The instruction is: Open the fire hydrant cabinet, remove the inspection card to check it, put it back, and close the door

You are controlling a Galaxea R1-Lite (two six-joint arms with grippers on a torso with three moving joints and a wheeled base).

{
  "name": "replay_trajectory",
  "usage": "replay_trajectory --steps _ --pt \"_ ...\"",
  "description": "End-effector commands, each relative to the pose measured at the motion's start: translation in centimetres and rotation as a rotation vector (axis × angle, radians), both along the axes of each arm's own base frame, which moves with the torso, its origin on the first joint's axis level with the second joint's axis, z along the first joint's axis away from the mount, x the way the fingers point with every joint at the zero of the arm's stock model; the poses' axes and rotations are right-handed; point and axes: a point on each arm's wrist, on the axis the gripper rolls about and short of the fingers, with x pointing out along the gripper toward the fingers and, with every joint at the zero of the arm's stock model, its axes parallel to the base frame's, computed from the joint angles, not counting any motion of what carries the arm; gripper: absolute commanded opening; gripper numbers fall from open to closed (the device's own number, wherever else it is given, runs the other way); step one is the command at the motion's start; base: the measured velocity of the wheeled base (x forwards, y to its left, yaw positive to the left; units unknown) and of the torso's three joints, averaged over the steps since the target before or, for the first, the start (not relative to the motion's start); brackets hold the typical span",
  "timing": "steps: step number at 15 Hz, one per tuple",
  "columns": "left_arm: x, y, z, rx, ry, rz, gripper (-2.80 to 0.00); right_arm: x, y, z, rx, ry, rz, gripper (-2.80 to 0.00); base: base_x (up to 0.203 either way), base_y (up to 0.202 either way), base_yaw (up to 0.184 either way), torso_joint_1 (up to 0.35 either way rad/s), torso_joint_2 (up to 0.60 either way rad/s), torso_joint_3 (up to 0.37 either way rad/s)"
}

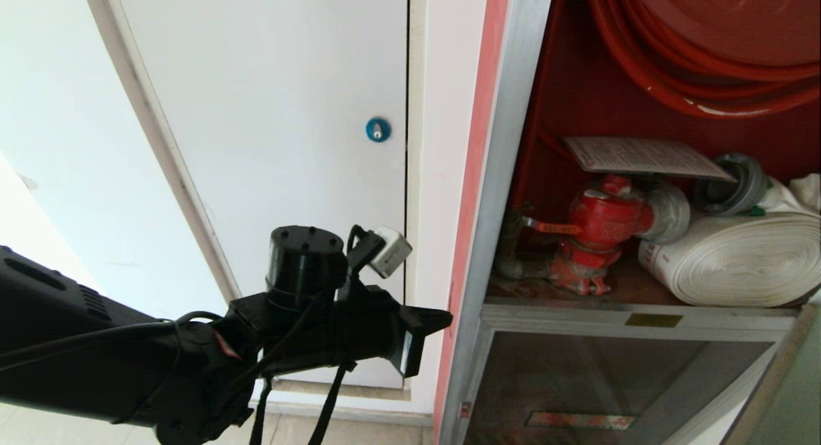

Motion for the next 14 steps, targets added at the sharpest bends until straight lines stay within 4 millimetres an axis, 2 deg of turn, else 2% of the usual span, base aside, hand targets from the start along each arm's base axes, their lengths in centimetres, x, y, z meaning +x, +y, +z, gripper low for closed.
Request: replay_trajectory --steps 1,5,14 --pt "-0.8 1.9 0.5 -0.008 -0.009 0.029 -2.8 0.0 0.0 0.0 -0.001 0.001 0.001 -2.8 0.0 0.0 0.0 0.0 0.0 0.0" --pt "-3.1 5.7 1.3 -0.019 -0.02 0.087 -2.8 0.0 0.0 0.0 -0.001 0.001 0.001 -2.8 0.0 0.0 0.0 0.0 0.0 0.0" --pt "-5.2 14.9 -0.7 0.065 -0.023 0.376 -2.8 0.0 0.0 0.0 -0.001 0.001 0.001 -2.8 0.0 0.0 0.0 0.0 0.0 0.0"
